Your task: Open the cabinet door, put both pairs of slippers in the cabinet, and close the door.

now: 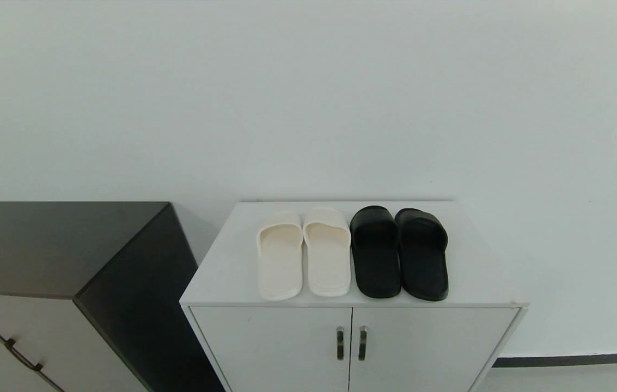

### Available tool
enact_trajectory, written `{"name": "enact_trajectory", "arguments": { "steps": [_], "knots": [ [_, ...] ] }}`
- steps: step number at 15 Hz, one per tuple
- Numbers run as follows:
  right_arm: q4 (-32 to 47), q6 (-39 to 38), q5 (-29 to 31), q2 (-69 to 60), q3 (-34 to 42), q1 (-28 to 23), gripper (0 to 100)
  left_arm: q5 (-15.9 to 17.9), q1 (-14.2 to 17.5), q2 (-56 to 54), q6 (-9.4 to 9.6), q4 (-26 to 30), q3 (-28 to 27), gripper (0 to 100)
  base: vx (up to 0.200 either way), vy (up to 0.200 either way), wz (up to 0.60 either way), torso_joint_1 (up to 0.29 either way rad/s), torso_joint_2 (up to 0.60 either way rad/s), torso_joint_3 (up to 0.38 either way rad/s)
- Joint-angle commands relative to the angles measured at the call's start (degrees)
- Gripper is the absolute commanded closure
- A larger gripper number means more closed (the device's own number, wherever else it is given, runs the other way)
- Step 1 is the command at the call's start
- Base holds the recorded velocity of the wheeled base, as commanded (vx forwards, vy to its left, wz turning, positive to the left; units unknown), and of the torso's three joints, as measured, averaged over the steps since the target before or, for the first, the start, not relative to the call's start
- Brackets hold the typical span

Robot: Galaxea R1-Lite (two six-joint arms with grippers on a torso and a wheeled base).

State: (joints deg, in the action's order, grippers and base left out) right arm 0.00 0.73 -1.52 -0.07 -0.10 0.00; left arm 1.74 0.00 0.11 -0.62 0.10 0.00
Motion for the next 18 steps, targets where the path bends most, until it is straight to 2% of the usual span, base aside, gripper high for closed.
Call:
{"name": "enact_trajectory", "arguments": {
  "steps": [1, 8, 10, 11, 12, 14, 15, 16, 18],
  "knots": [
    [0.0, 0.0, -0.1, 0.1, 0.0, 0.0, 0, 0.0, 0.0, 0.1, 0.01, 0.0, 0.0, 100, 0.0, 0.0, 0.0, 0.0, 0.0, 0.0],
    [-0.2, 0.1, 0.1, 0.1, 0.0, 0.0, 0, 0.0, 0.0, 0.1, -0.17, 0.0, 0.0, 100, 0.0, 0.0, 0.0, 0.0, 0.0, 0.0],
    [-1.5, -2.8, 0.3, 0.1, -0.3, 0.0, 0, 0.0, 0.0, 0.1, -0.17, 0.0, 0.0, 100, 0.0, 0.0, 0.0, 0.0, 0.0, 0.0],
    [-4.3, -6.3, -0.5, 1.0, -6.4, 0.4, 0, 0.0, 0.0, 0.1, -0.17, 0.0, 0.0, 100, 0.0, 0.0, 0.0, 0.0, 0.0, 0.0],
    [-2.6, -7.8, -1.3, 5.9, -13.3, 0.9, 0, 0.1, 0.0, 0.1, -0.08, 0.0, 0.0, 100, 0.0, 0.0, 0.0, 0.0, 0.0, 0.0],
    [1.5, -1.5, -9.3, 17.7, -14.6, 1.1, 0, 0.1, 0.0, 0.1, -0.08, 0.0, 0.0, 100, 0.0, 0.0, 0.0, 0.0, 0.0, 0.0],
    [0.4, -1.3, -11.7, 25.3, -14.8, 1.1, 0, 0.1, 0.0, 0.1, -0.08, 0.0, 0.0, 100, 0.0, 0.0, 0.0, 0.0, 0.0, 0.0],
    [-2.1, -1.3, -12.2, 30.6, -15.0, 1.7, 0, 0.1, 0.0, 0.1, -0.08, 0.0, 0.0, 100, 0.0, 0.0, 0.0, 0.0, 0.0, 0.0],
    [-17.2, -1.7, -11.1, 47.9, -15.1, 8.0, 0, 0.1, 0.0, 0.1, -0.08, 0.0, 0.0, 100, 0.0, 0.0, 0.0, 0.0, 0.0, 0.0]
  ]
}}
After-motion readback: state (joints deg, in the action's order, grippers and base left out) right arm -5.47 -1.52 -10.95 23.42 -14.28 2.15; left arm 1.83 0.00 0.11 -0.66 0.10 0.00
